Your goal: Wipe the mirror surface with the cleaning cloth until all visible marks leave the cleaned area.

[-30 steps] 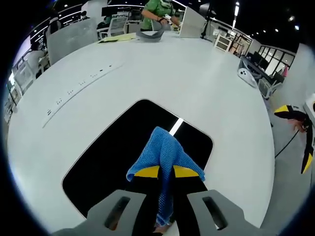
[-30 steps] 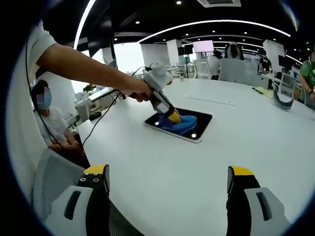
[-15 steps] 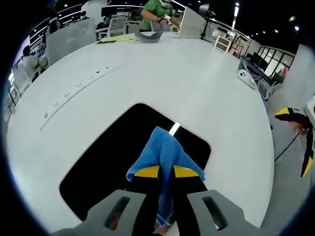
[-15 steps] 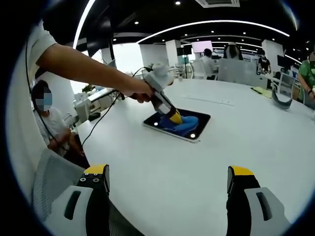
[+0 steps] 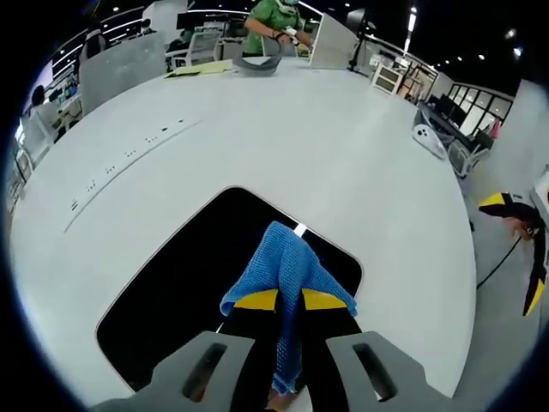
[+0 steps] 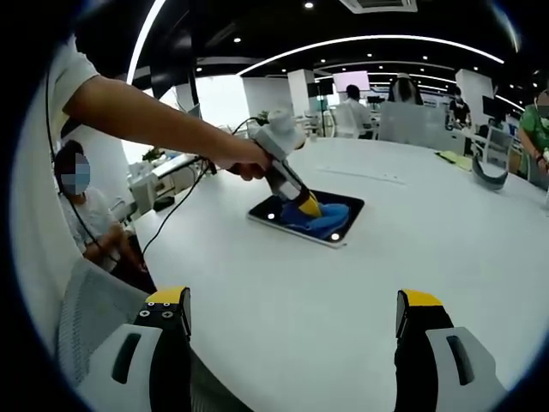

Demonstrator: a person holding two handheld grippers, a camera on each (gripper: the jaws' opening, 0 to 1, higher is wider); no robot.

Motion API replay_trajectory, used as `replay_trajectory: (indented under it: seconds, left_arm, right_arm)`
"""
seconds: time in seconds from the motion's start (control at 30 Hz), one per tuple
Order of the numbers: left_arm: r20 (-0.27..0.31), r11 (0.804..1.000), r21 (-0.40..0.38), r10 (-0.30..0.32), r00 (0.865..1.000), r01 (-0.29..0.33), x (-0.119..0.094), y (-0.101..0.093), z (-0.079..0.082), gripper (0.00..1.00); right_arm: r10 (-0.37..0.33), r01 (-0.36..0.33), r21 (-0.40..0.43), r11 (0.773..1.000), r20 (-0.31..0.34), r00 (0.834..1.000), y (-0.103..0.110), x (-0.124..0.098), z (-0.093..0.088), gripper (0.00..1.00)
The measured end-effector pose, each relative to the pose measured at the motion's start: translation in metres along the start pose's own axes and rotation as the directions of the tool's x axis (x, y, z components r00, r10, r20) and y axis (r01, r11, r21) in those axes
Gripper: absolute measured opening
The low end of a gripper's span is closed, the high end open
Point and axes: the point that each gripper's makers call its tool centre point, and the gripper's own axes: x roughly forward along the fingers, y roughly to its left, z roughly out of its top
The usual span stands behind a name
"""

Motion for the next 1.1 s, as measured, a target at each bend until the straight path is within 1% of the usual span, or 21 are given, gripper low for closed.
replay_trajectory:
  seconds: [1.1]
  left_arm:
    - [0.0,1.0,-0.001,-0.014,1.0,0.014,0.009,-0.008,0.0106,0.06]
  right_arm:
    - [-0.009,0.009,0.013,1.0,0.003,1.0,-0.0069,-0.0041,-0.0036,1.0]
